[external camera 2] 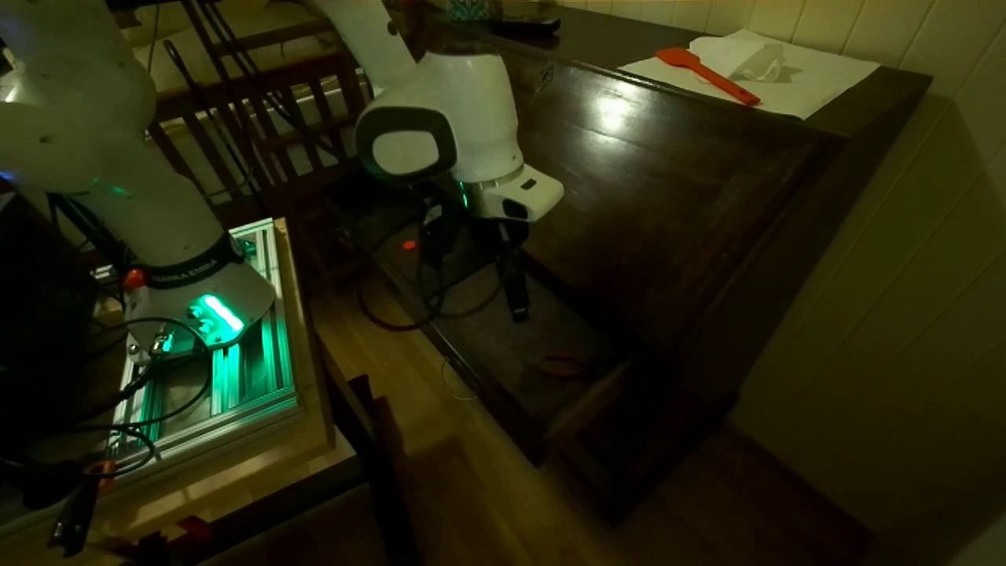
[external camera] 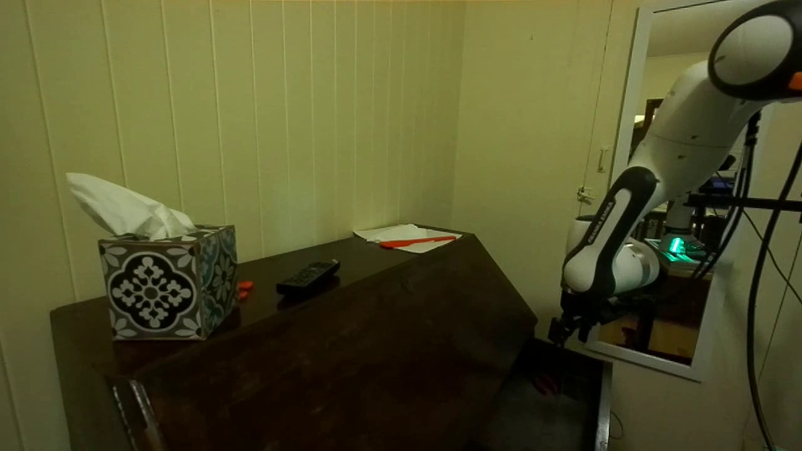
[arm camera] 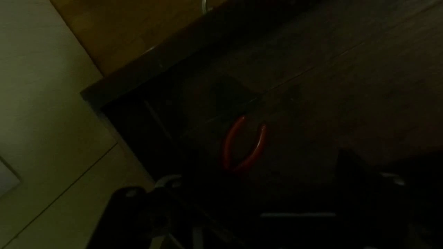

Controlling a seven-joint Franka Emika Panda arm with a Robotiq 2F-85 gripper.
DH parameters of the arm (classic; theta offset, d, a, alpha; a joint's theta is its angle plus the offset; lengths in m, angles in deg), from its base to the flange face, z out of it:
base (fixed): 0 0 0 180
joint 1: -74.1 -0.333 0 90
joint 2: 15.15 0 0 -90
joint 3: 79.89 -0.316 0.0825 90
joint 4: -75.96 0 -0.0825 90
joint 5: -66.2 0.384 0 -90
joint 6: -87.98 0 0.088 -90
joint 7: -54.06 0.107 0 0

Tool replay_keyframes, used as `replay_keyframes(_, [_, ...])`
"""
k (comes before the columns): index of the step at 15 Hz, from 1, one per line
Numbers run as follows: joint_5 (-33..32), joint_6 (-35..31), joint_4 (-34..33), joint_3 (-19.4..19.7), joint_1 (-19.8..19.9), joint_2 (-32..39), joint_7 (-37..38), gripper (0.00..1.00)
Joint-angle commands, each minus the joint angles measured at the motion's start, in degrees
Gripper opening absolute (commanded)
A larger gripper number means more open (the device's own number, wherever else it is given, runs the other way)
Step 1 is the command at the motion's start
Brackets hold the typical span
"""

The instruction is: Put the pen inside the drawer

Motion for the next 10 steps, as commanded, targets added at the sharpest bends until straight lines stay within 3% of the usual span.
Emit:
replay_keyframes(1, [-13.6, 13.2, 3.9, 1.6, -1.7, -14.5, -0.5, 1.0])
replay_keyframes(4, [-19.1, 26.1, 3.6, -4.1, -0.1, -24.1, -3.1, 1.0])
replay_keyframes(6, [-17.3, 35.3, 2.8, -8.0, -0.7, -29.9, -7.6, 1.0])
replay_keyframes(9, [-8.5, 46.7, 1.4, -12.5, -4.7, -37.7, -15.9, 1.0])
replay_keyframes(10, [-12.1, 41.0, 0.7, -11.7, -1.9, -31.8, -11.4, 1.0])
